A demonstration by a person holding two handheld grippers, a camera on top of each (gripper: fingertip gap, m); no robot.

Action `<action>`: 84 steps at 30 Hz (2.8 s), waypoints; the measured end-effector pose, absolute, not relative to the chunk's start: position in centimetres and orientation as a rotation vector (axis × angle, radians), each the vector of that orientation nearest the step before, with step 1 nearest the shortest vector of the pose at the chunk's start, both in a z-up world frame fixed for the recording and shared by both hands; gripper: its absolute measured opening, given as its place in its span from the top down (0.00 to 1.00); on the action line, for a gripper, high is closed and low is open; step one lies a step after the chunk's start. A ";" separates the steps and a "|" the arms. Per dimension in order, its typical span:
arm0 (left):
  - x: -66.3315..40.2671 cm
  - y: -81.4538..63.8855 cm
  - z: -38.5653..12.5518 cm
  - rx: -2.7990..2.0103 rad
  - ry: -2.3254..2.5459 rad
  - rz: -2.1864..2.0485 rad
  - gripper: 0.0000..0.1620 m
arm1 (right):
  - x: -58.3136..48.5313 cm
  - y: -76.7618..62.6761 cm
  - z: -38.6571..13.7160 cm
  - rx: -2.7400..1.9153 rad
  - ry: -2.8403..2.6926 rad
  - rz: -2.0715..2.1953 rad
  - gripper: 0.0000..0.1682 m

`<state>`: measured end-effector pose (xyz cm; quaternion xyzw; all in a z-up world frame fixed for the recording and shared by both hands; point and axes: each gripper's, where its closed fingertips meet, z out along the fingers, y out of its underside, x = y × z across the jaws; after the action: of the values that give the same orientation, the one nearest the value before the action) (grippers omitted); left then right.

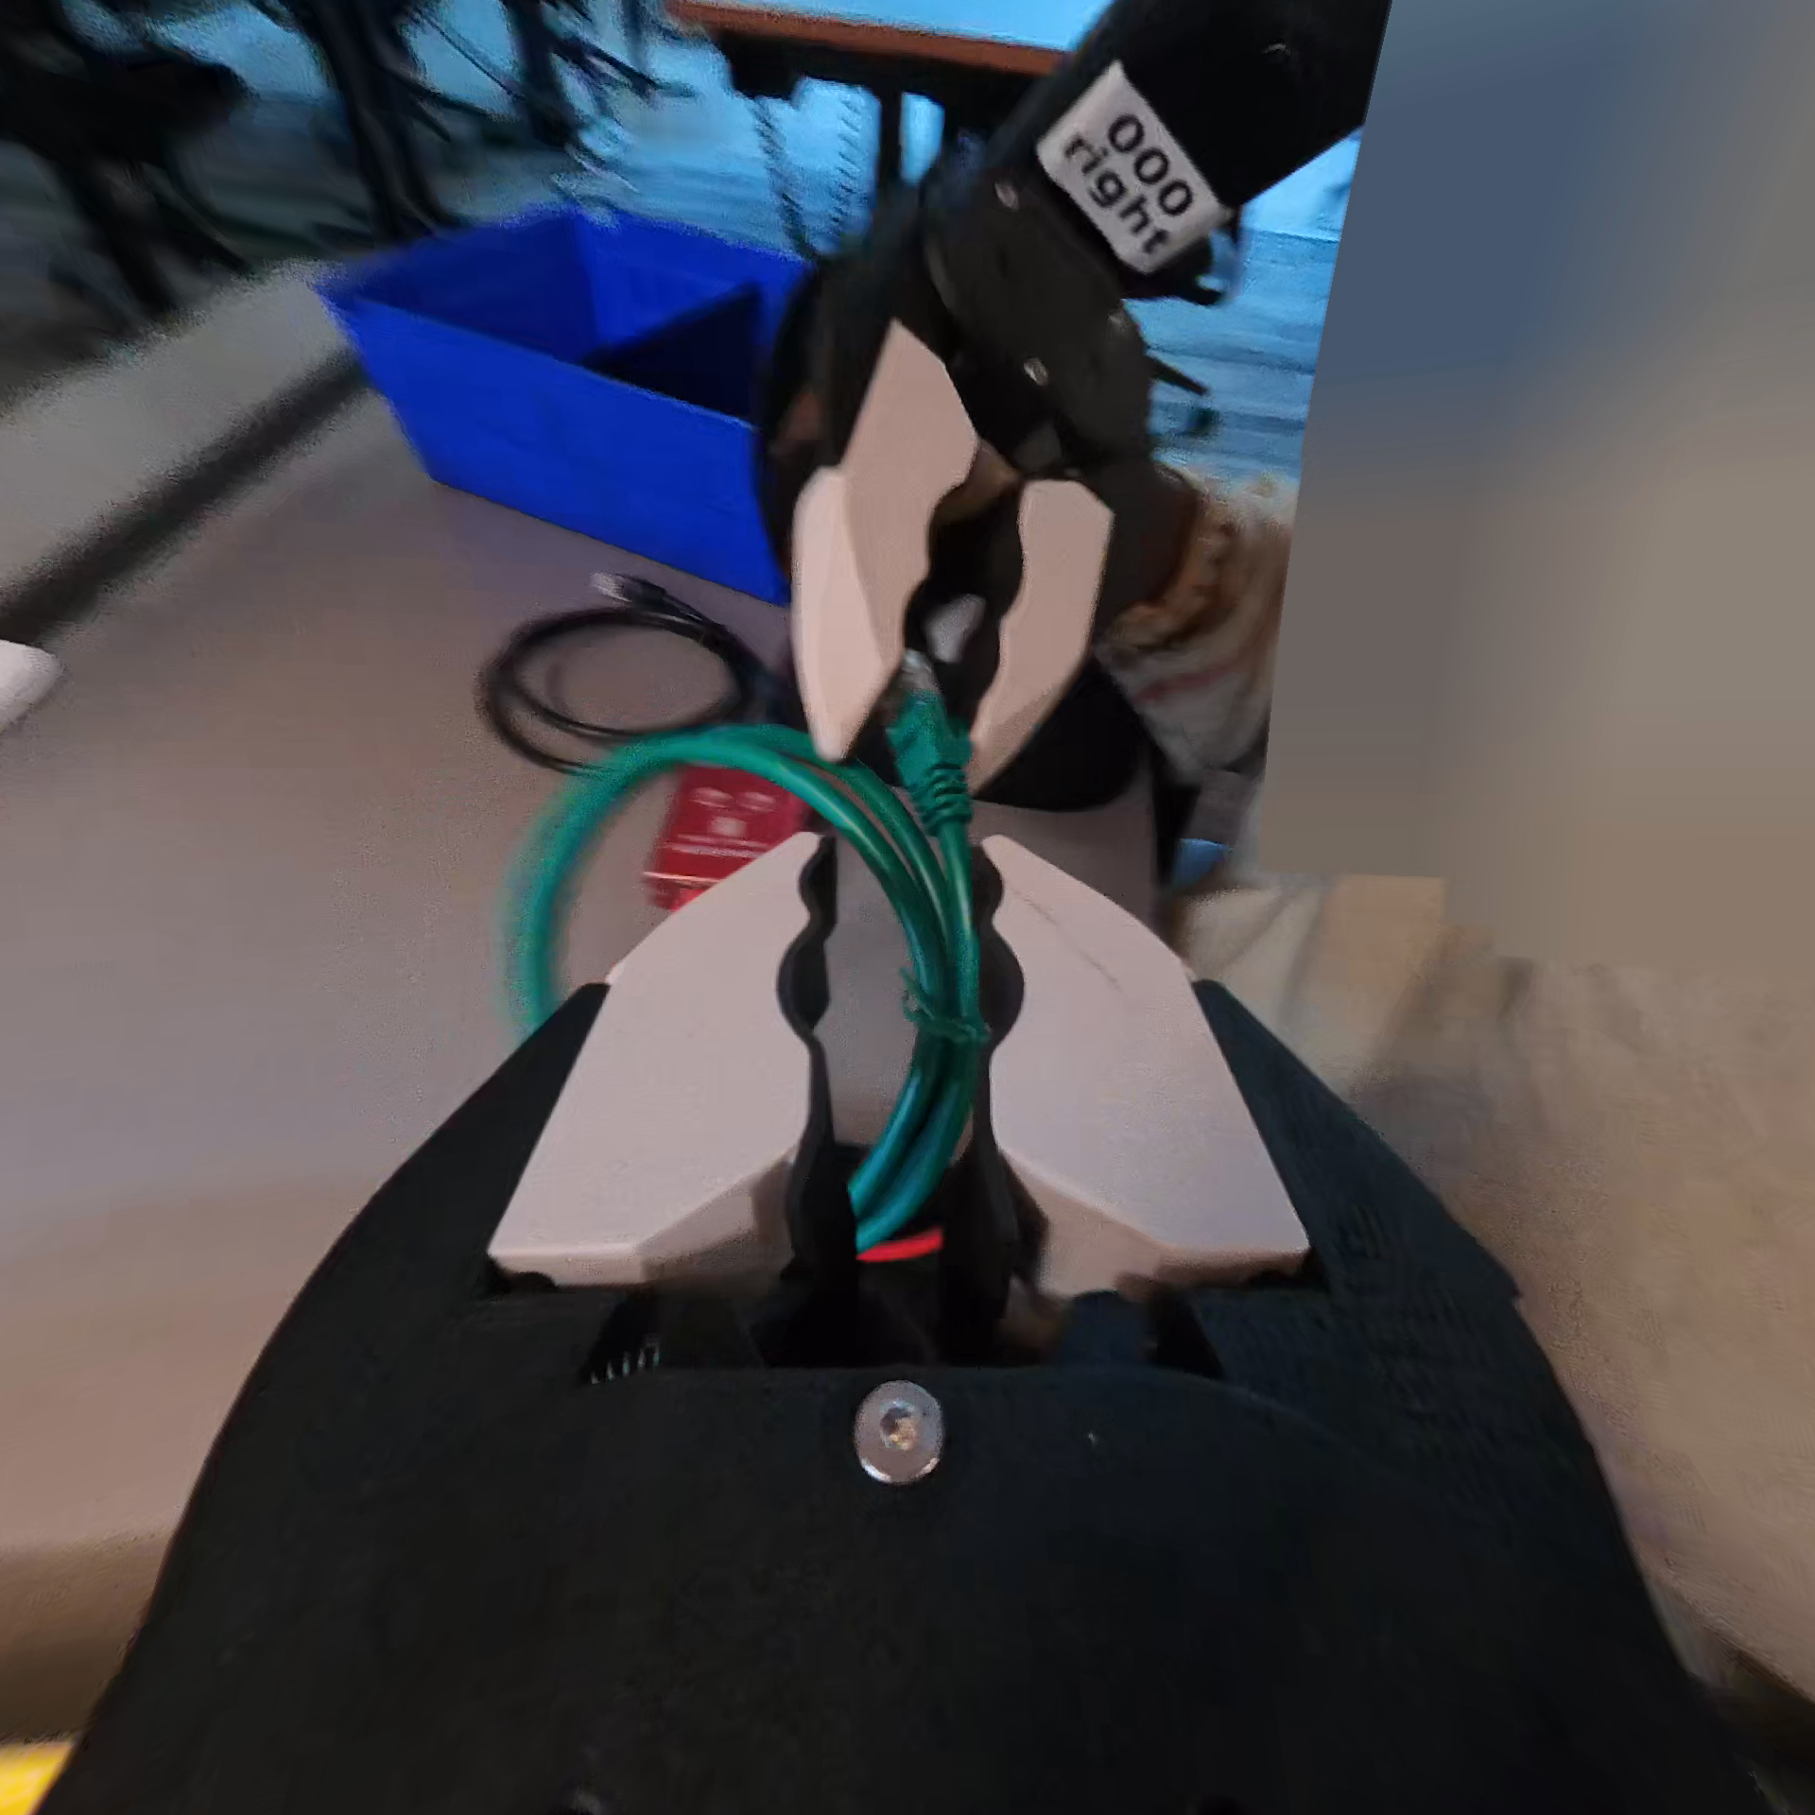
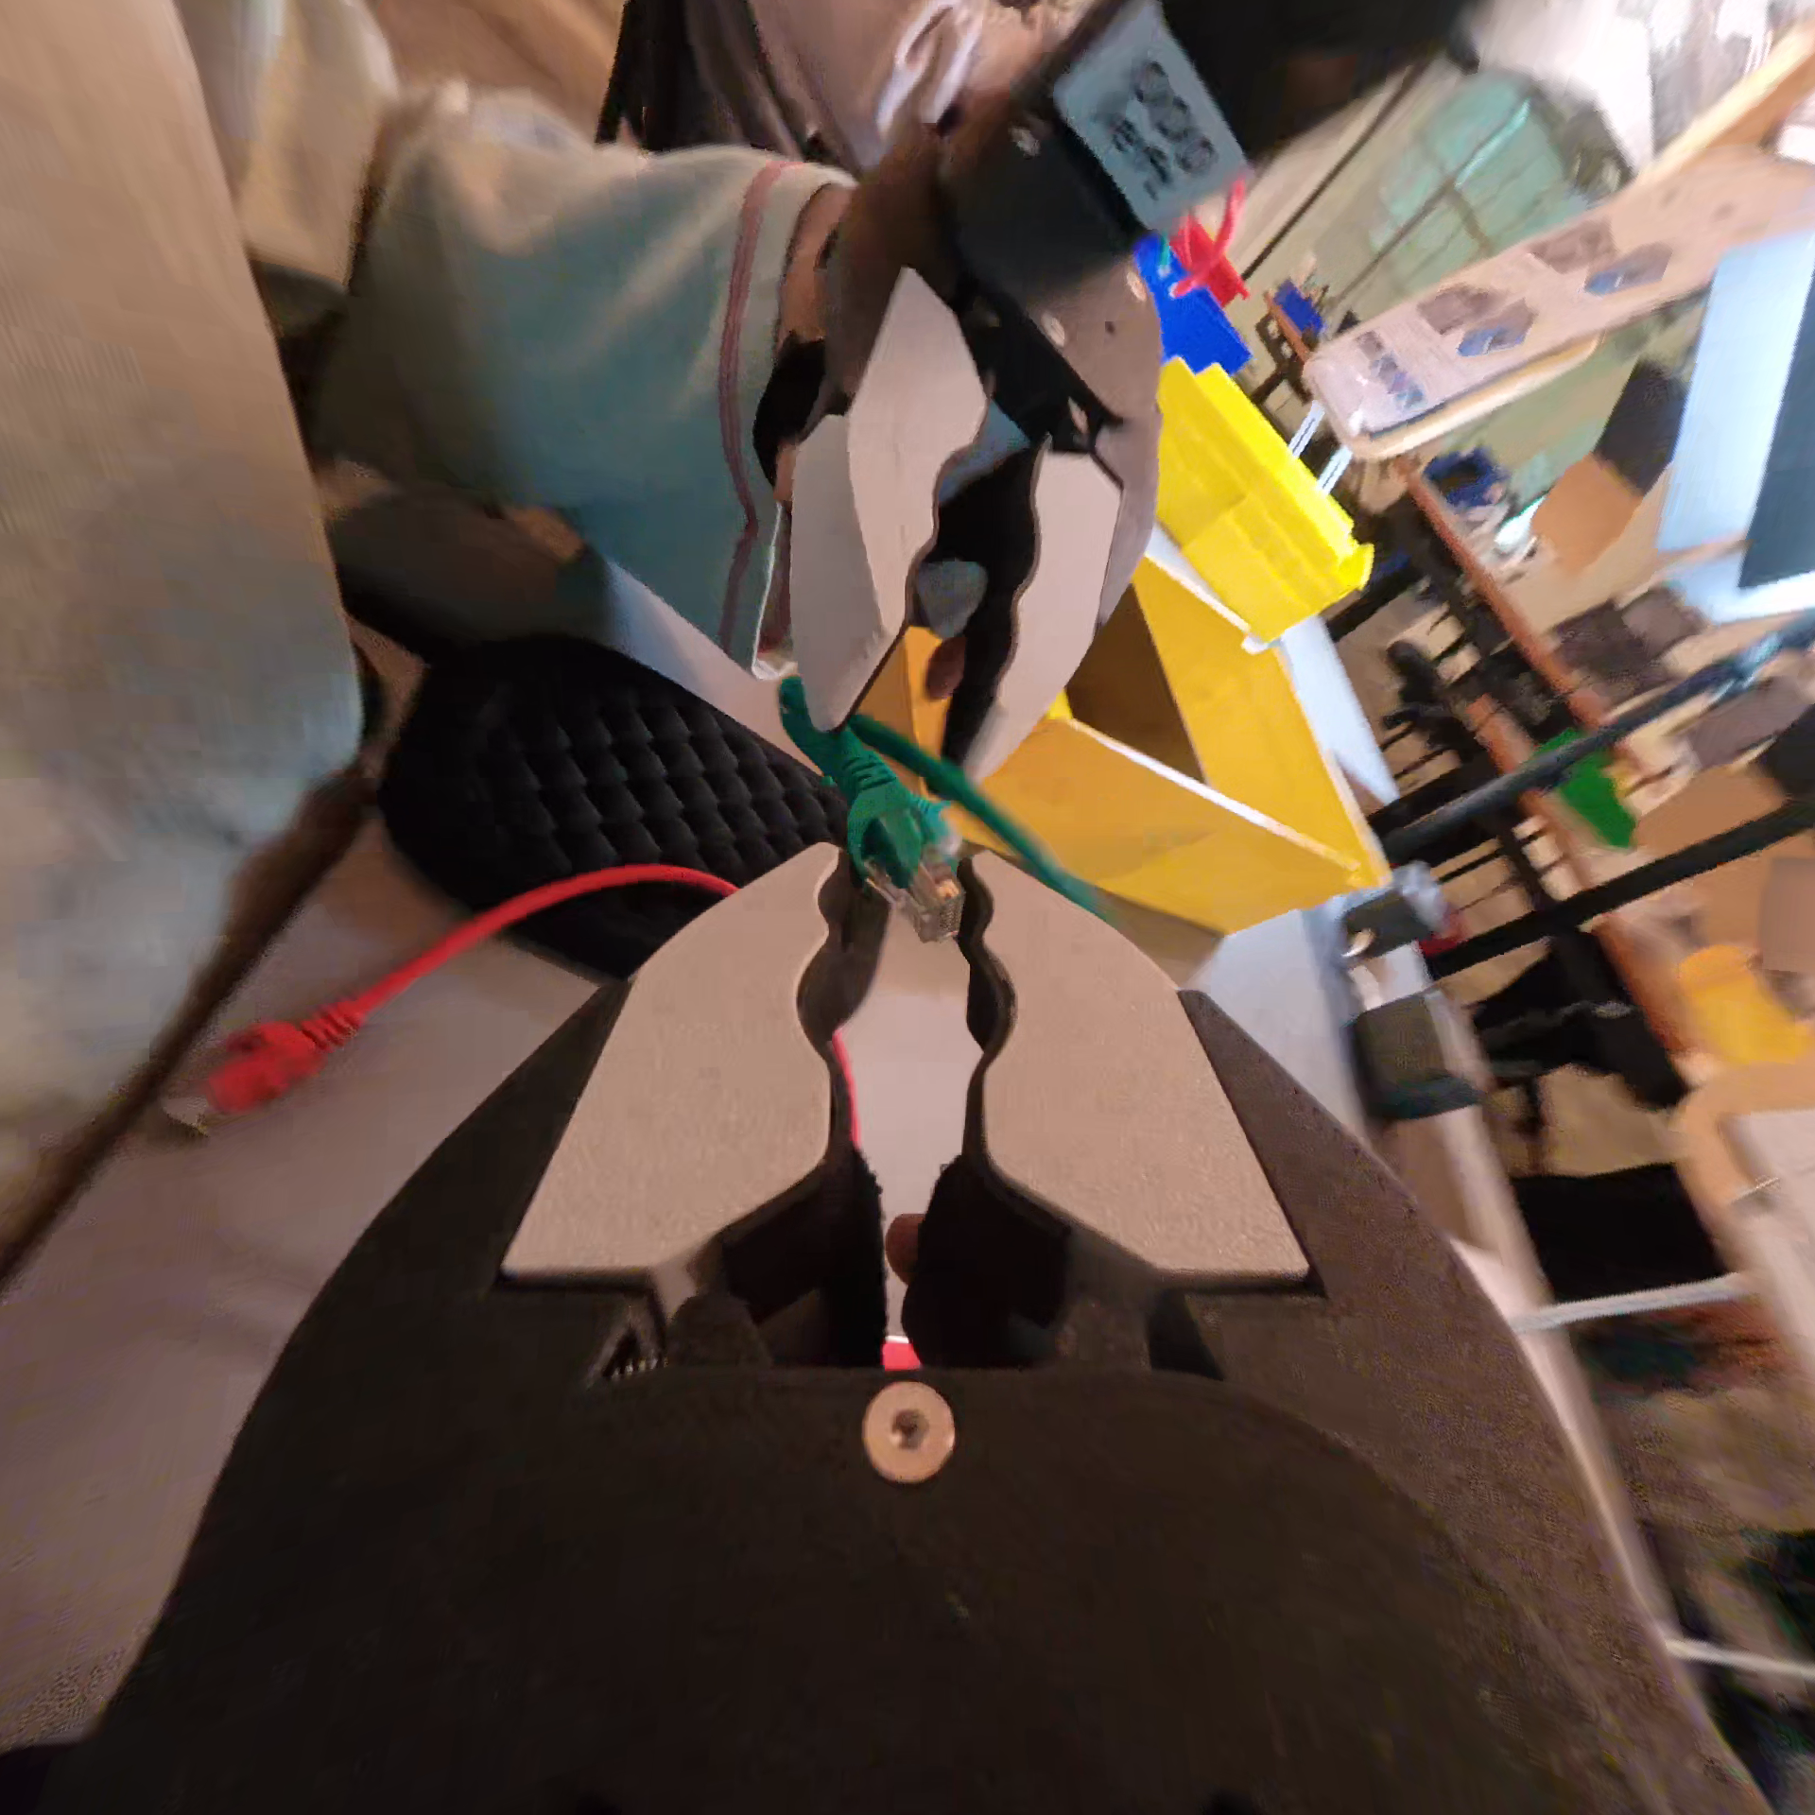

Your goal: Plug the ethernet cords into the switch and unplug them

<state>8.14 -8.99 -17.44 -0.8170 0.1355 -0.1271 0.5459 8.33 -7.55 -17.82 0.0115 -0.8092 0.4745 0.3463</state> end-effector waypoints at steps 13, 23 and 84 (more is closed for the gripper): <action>6.4 -5.3 -17.7 -1.717 0.583 0.510 0.78 | 7.0 -4.3 -17.9 -0.964 -2.029 2.268 0.91; 6.6 -5.5 -18.1 -1.738 0.566 0.401 0.96 | 7.8 -5.0 -17.5 -1.087 -1.914 2.560 0.92; 9.3 -5.8 -16.6 -1.639 0.449 -0.073 0.95 | 9.4 -5.7 -14.7 -0.403 -1.881 2.035 0.93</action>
<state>9.27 -5.76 -16.62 -0.7243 0.1985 -0.0321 0.6595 9.37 -5.65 -14.71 -0.1420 -0.6619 0.7162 0.1697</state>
